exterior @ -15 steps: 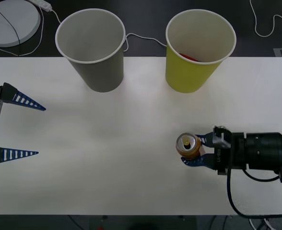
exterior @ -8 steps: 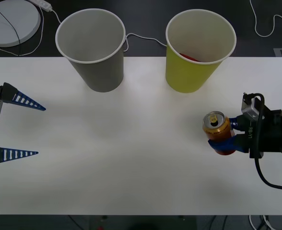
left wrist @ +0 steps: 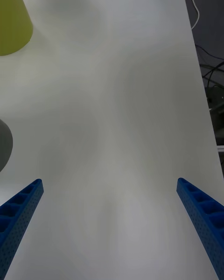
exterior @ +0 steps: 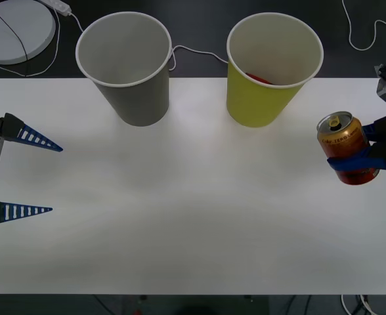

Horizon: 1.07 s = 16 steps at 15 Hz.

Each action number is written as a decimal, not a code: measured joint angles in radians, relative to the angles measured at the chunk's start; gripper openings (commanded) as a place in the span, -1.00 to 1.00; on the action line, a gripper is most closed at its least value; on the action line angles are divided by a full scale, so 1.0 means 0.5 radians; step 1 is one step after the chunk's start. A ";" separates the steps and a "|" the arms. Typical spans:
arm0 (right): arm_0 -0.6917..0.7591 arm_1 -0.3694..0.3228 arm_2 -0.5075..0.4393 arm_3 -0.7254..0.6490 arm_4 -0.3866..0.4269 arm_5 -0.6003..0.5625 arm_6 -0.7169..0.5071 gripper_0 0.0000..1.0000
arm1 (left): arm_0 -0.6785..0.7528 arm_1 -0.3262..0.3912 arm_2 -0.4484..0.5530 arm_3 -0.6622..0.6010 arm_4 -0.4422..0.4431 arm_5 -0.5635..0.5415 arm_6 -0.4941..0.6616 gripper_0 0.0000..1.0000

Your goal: Put the can into the green bin and the plastic bottle into the gray bin

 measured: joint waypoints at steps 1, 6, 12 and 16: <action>-0.048 -0.050 0.001 0.002 -0.019 -0.005 -0.080 -1.00 | 0.000 0.000 0.000 0.000 0.000 0.000 0.000 1.00; -0.317 -0.179 0.057 0.032 0.005 -0.015 -0.398 -1.00 | 0.000 0.000 0.000 0.000 0.000 0.000 0.000 1.00; -0.849 -0.295 0.401 0.281 0.056 -0.021 -0.480 -1.00 | 0.000 0.000 0.000 0.000 0.000 0.000 0.000 1.00; -1.366 -0.320 0.825 0.678 0.090 -0.021 -0.480 -1.00 | 0.000 0.000 0.000 0.000 0.000 0.000 0.000 1.00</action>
